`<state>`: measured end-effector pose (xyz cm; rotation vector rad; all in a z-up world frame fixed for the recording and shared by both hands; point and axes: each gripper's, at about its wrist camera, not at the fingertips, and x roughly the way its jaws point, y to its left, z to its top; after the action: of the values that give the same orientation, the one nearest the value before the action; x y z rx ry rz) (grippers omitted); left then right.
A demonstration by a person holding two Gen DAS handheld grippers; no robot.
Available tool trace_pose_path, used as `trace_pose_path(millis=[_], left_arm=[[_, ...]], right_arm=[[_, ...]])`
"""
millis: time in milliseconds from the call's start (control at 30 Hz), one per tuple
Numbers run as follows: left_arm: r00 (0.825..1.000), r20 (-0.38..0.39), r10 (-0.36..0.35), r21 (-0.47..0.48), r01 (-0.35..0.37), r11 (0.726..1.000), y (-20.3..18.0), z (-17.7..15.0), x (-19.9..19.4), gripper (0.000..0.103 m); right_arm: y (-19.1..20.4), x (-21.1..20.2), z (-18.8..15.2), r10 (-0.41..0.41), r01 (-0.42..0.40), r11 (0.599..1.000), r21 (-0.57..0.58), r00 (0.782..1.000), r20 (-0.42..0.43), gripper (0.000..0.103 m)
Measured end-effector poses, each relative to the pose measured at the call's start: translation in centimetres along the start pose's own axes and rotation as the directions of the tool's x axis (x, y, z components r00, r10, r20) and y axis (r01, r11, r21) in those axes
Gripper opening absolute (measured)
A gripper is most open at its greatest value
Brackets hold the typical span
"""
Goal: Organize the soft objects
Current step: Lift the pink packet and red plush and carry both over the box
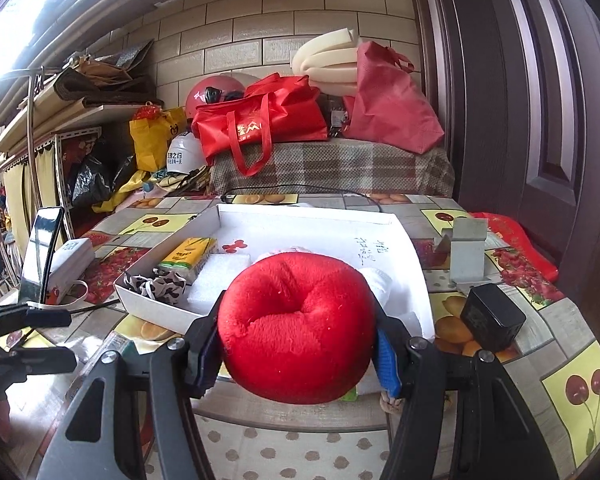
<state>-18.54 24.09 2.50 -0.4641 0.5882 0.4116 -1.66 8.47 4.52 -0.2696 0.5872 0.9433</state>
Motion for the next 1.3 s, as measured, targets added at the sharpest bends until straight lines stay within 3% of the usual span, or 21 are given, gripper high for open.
trace_pose_path(millis=[200,367,400,433,533,600,667,733,833,1300], left_arm=[[0.995,0.095,0.009,0.011,-0.01,1.0,-3.6,-0.7,-2.2,0.097],[0.989,0.014,0.147,0.133,-0.147,0.98,-6.7,-1.2,0.8,0.096],[0.985,-0.023,0.173,0.163,-0.167,0.972,-7.1,-1.2,1.9,0.089],[0.981,-0.054,0.188,0.184,-0.175,0.967,-7.3,-1.2,2.8,0.068],[0.981,-0.116,0.154,0.17,-0.133,0.976,-6.5,-1.0,4.1,0.026],[0.989,-0.11,0.102,0.129,-0.087,0.988,-5.6,-1.0,3.8,0.026],[0.994,-0.054,0.091,0.15,-0.082,0.985,-5.9,-1.0,2.7,0.026],[0.991,0.049,0.121,0.215,-0.128,0.968,-6.8,-0.9,1.2,0.026],[0.966,0.201,0.163,0.278,-0.216,0.936,-7.8,-0.4,0.0,0.026],[0.924,0.334,0.186,0.175,-0.255,0.951,-4.1,6.7,4.4,0.026]], right_arm=[[-0.4,0.1,0.1,0.006,-0.007,1.0,0.015,1.0,0.001,0.062],[-0.4,0.1,0.1,0.007,-0.007,1.0,0.015,1.0,0.0,0.062],[-0.4,0.1,0.1,0.006,-0.006,1.0,0.015,1.0,0.001,0.062],[-0.4,0.1,0.1,0.006,-0.006,1.0,0.014,1.0,0.002,0.062],[-0.4,0.1,0.1,0.006,-0.006,1.0,0.014,1.0,0.003,0.062],[-0.3,0.1,0.1,0.007,-0.007,1.0,0.015,1.0,0.004,0.062],[-0.4,0.0,0.2,0.007,-0.007,1.0,0.017,1.0,0.01,0.062],[-0.3,-0.1,0.2,0.008,-0.008,1.0,0.016,1.0,0.013,0.062],[-0.3,0.0,0.3,0.014,-0.014,1.0,0.018,1.0,0.01,0.062],[1.5,5.4,2.0,0.072,-0.068,0.995,0.079,0.996,-0.046,0.062]])
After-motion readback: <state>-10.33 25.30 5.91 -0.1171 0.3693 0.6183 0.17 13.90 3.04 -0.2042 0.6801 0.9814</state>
